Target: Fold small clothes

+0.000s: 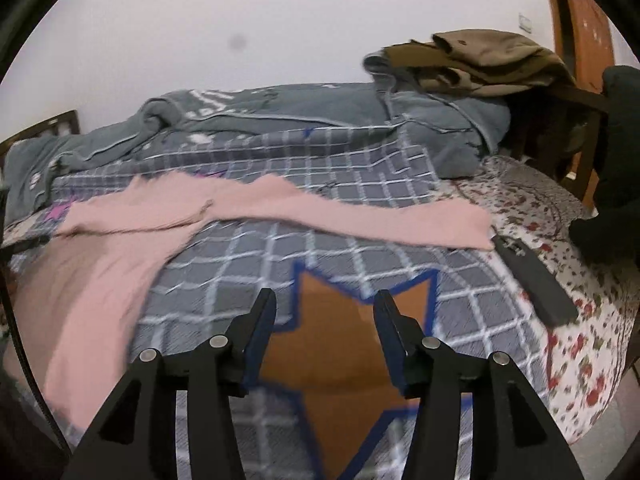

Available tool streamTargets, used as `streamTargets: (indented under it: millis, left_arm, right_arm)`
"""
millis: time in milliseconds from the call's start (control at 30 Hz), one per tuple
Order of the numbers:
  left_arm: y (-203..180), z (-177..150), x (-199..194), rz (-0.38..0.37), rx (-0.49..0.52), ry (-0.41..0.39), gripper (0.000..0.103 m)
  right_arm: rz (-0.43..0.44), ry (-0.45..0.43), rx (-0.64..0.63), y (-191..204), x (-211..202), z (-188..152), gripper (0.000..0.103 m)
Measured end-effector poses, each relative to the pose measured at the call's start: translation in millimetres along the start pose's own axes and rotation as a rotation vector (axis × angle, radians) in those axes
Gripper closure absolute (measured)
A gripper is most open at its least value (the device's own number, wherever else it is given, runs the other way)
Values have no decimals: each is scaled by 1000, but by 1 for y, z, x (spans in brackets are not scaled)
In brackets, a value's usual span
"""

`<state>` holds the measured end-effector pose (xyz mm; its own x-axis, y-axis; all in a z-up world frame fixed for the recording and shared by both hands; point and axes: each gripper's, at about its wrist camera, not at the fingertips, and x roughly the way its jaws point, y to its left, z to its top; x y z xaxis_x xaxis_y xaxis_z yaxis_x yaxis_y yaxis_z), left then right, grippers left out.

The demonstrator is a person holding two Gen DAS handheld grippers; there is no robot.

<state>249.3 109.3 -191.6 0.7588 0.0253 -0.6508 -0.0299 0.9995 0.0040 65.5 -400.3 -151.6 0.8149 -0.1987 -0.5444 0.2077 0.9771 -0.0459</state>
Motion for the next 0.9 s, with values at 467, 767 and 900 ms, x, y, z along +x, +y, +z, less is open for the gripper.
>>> streamTargets:
  millis: [467,767,900]
  left_arm:
    - [3,-3,10,-53,-17,40,18]
    - [3,-1,13,-75,-20,49,16]
    - [3,0,14,-83,-22,49,15]
  right_arm:
    - [-28,56,268,-100,88,41,59]
    - [-33,173,329,-123,139,35,59]
    - [4,179,389,-135,146,35,59]
